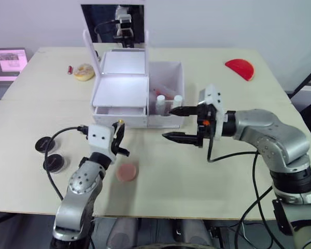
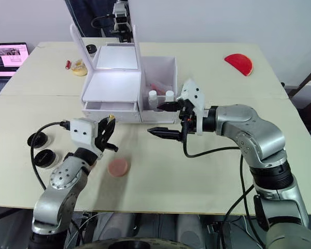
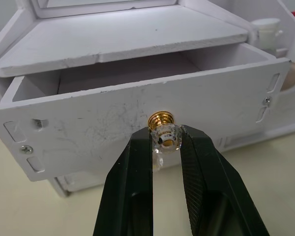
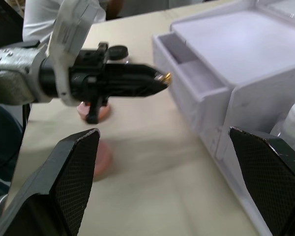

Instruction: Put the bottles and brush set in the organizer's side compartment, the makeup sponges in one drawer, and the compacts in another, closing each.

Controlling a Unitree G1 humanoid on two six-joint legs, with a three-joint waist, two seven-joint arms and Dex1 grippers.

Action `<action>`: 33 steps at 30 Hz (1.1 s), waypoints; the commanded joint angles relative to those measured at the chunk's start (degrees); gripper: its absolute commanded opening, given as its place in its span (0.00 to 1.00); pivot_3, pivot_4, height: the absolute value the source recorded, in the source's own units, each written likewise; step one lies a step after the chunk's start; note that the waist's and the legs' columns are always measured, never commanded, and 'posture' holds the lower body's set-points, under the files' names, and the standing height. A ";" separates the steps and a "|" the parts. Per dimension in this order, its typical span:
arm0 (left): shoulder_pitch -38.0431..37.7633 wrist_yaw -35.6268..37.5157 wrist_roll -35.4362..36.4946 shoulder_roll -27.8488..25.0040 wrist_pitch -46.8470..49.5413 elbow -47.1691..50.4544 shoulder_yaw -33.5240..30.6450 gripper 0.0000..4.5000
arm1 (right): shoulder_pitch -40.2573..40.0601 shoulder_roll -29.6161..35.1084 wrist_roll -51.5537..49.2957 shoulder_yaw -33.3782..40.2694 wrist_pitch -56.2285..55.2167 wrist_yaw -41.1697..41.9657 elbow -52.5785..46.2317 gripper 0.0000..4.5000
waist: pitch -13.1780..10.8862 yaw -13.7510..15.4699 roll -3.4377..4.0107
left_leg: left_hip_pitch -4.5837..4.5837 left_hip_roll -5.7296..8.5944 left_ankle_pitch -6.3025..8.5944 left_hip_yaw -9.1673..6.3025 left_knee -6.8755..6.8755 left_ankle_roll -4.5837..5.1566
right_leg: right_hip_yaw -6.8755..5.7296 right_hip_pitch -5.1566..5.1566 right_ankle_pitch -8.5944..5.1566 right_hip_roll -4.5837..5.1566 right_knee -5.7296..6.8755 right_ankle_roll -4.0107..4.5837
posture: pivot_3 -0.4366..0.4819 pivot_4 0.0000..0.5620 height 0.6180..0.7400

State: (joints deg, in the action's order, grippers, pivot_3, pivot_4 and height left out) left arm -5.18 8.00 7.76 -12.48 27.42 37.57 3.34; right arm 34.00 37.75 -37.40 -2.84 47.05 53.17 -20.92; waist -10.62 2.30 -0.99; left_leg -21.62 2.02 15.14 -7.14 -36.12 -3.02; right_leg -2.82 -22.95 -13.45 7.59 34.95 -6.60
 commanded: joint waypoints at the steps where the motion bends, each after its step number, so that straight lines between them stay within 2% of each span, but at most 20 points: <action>1: -2.56 1.68 0.57 -0.94 -1.38 4.64 -0.05 0.06 | 1.00 0.12 -1.81 2.32 -2.02 1.81 -0.17 1.00 | 0.00 -0.07 0.00 | -0.01 0.00 0.00 0.00 -0.01 0.00 | 0.00 0.00 -0.04 0.00 -0.03 -0.01 | 0.48 0.27 1.00; 9: -12.87 5.65 5.15 -1.81 -4.62 8.15 -3.20 0.06 | -0.40 -0.52 -1.73 3.24 -6.31 4.02 1.75 1.00 | 0.00 -0.11 0.02 | 0.00 -0.01 0.00 0.03 0.01 0.00 | 0.00 -0.01 -0.17 0.01 -0.06 0.10 | 0.48 0.27 1.00; 22: -15.43 9.25 11.60 -3.03 -3.92 9.10 -3.58 0.06 | -1.37 0.64 0.81 2.50 -9.60 4.54 4.07 1.00 | 0.00 -0.04 0.02 | -0.04 -0.01 0.00 0.05 0.00 0.00 | 0.01 -0.02 -0.17 0.03 -0.09 0.15 | 0.48 0.27 1.00; 33: -18.45 10.29 13.72 -5.53 -4.76 10.00 -6.37 0.06 | -1.44 0.80 2.10 2.44 -10.02 4.63 4.23 1.00 | 0.01 -0.11 0.03 | -0.22 -0.01 0.01 0.06 0.00 0.00 | 0.00 -0.16 -0.11 0.02 -0.17 0.24 | 0.48 0.27 1.00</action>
State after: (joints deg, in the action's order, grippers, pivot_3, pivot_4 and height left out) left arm -22.87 16.81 20.57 -17.48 23.18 45.86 -3.38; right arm 32.14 37.88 -35.05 -1.47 38.31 57.40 -15.64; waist -10.62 2.19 -0.96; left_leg -21.85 2.01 15.14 -7.08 -36.13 -3.02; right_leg -2.81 -23.11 -13.56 7.62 34.78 -6.36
